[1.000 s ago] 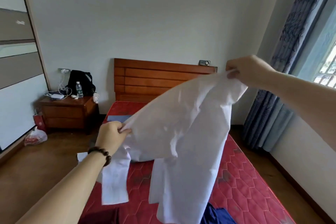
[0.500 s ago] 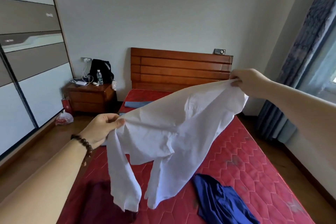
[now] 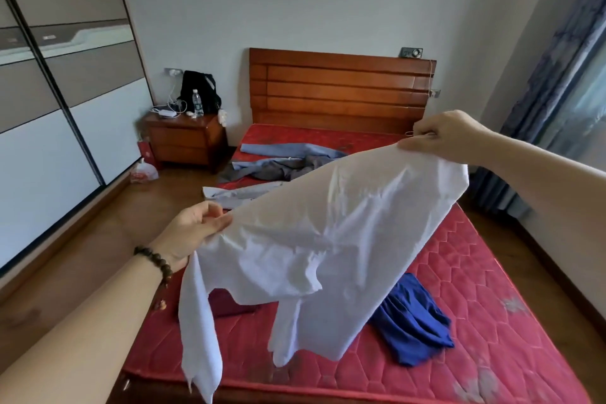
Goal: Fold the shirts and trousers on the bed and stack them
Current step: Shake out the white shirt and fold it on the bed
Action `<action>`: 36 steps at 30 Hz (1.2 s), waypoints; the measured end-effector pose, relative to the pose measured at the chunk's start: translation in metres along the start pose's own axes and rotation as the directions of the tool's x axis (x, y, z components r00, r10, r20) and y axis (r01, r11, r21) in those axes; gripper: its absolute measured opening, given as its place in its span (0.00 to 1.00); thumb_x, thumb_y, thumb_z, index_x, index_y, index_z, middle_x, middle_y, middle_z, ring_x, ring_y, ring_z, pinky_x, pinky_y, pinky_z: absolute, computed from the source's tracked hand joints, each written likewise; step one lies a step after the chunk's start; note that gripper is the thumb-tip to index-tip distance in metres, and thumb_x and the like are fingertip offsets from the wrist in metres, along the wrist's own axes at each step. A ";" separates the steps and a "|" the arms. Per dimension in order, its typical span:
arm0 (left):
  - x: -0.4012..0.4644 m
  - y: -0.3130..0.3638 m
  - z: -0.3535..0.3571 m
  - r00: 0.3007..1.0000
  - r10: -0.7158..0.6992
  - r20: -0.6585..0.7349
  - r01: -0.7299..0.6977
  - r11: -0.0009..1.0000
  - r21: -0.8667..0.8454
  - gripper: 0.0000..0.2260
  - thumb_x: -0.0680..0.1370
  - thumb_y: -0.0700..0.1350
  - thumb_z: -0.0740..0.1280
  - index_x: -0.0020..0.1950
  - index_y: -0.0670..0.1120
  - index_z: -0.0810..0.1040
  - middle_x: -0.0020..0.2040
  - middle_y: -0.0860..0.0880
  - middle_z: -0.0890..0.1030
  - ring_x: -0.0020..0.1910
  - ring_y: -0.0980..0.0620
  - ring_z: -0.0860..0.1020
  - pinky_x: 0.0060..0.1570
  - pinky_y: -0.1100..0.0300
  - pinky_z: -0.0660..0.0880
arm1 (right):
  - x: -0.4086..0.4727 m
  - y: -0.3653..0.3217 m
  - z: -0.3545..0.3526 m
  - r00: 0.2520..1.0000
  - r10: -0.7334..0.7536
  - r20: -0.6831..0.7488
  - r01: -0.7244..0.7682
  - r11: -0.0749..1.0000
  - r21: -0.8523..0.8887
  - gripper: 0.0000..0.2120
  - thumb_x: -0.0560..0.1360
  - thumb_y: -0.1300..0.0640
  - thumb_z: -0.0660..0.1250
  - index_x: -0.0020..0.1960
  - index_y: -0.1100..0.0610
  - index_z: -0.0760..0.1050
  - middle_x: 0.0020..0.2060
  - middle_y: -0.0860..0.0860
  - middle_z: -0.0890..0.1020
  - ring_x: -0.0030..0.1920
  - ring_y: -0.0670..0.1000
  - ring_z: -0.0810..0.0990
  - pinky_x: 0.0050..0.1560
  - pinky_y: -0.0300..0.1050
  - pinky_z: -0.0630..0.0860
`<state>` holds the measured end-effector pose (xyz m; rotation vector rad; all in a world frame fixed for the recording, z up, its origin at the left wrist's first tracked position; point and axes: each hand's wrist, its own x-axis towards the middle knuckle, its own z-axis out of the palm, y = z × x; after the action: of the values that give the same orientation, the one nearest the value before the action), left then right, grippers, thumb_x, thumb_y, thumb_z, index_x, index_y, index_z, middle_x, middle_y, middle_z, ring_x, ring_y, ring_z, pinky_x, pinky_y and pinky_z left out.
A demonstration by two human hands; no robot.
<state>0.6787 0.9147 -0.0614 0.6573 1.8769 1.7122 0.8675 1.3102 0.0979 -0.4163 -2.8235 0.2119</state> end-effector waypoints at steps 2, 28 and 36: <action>0.002 -0.014 -0.001 0.999 -0.039 0.009 0.038 0.999 0.020 0.11 0.73 0.47 0.71 0.49 0.41 0.81 0.43 0.38 0.83 0.38 0.47 0.80 0.40 0.59 0.77 | 0.010 0.000 0.012 1.000 -0.007 -0.027 0.006 1.000 -0.030 0.27 0.70 0.36 0.67 0.27 0.56 0.65 0.23 0.46 0.66 0.27 0.47 0.67 0.32 0.44 0.67; 0.292 -0.390 0.002 0.926 -0.262 -0.271 0.369 0.778 0.508 0.13 0.80 0.42 0.59 0.36 0.49 0.68 0.28 0.52 0.68 0.31 0.52 0.68 0.33 0.59 0.66 | 0.261 0.157 0.510 0.920 -0.123 0.372 0.280 0.870 -0.405 0.19 0.79 0.40 0.52 0.48 0.52 0.74 0.44 0.48 0.78 0.53 0.53 0.75 0.57 0.50 0.64; 0.384 -0.447 0.013 0.884 -0.262 -0.388 0.463 0.376 0.803 0.21 0.79 0.55 0.61 0.68 0.46 0.69 0.61 0.41 0.74 0.61 0.39 0.72 0.58 0.46 0.69 | 0.298 0.199 0.621 0.937 -0.073 0.341 0.171 0.948 -0.269 0.26 0.78 0.40 0.57 0.71 0.51 0.66 0.69 0.55 0.68 0.73 0.57 0.59 0.74 0.62 0.50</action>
<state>0.3929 1.1380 -0.5265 0.3340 2.7807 0.3770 0.4635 1.5251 -0.4540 -0.2828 -3.2093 -0.1913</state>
